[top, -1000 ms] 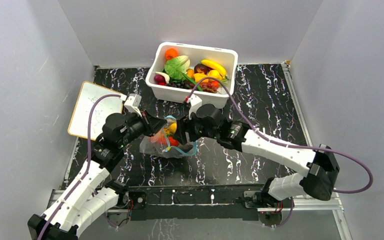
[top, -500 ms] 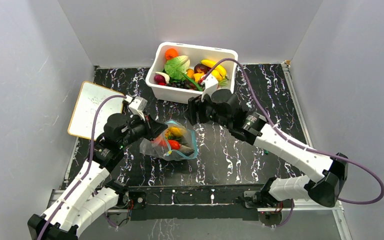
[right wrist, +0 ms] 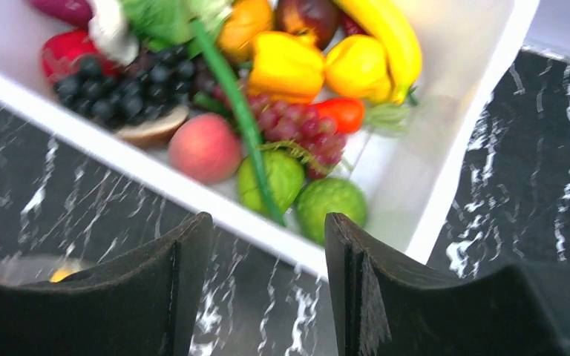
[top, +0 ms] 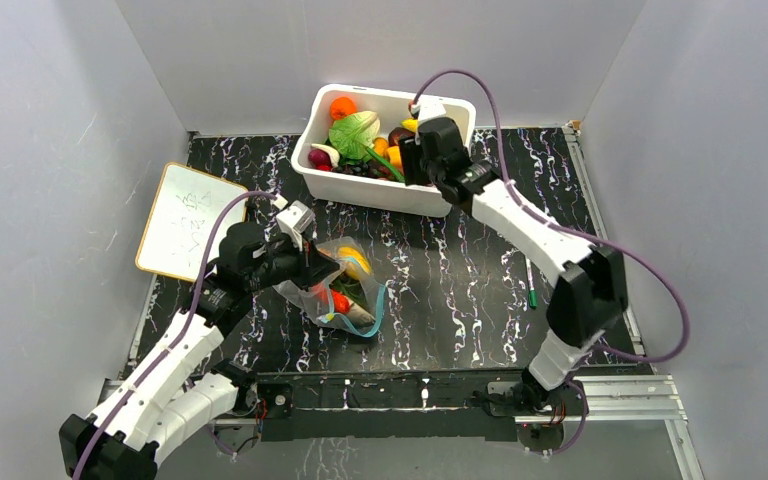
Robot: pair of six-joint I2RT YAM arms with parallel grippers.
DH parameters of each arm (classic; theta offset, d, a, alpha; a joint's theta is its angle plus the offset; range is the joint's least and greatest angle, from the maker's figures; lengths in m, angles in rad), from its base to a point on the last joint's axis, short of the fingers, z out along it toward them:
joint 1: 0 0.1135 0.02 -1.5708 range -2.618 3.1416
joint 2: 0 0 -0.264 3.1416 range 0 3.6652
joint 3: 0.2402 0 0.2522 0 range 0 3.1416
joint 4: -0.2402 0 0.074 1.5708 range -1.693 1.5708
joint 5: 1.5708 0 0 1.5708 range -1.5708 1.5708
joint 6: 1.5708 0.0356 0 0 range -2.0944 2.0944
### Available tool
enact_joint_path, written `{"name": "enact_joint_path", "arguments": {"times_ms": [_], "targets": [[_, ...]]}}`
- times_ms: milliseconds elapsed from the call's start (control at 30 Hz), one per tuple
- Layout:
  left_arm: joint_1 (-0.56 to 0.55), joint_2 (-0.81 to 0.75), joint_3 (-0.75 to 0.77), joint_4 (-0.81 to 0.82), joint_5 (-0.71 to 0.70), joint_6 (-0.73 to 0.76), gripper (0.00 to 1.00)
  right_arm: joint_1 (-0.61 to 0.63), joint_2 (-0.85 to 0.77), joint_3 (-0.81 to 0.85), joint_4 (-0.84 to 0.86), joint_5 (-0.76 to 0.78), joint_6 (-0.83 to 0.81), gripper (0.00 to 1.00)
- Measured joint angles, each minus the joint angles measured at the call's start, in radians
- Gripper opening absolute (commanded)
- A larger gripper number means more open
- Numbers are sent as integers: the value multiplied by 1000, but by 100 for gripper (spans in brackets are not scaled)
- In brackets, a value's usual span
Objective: Place the food in the zip-top bag and seal the zipper
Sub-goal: Pick up the fake vegetable from the bin.
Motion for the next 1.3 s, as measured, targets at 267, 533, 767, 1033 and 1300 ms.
{"name": "enact_joint_path", "arguments": {"times_ms": [267,533,767,1033,1300], "targets": [[0,-8,-24,13,23,35,0,-71,311,317,-42,53,-54,61],[0,-26,-27,13,19,55,0,-113,483,451,-42,-189,-72,56],[0,-25,-27,13,4,66,0,-137,585,496,56,-351,-105,53],[0,-25,-28,13,-1,66,0,-139,689,543,165,-429,-132,50],[0,-25,-34,13,-2,66,0,-138,762,593,233,-472,-155,47]]}}
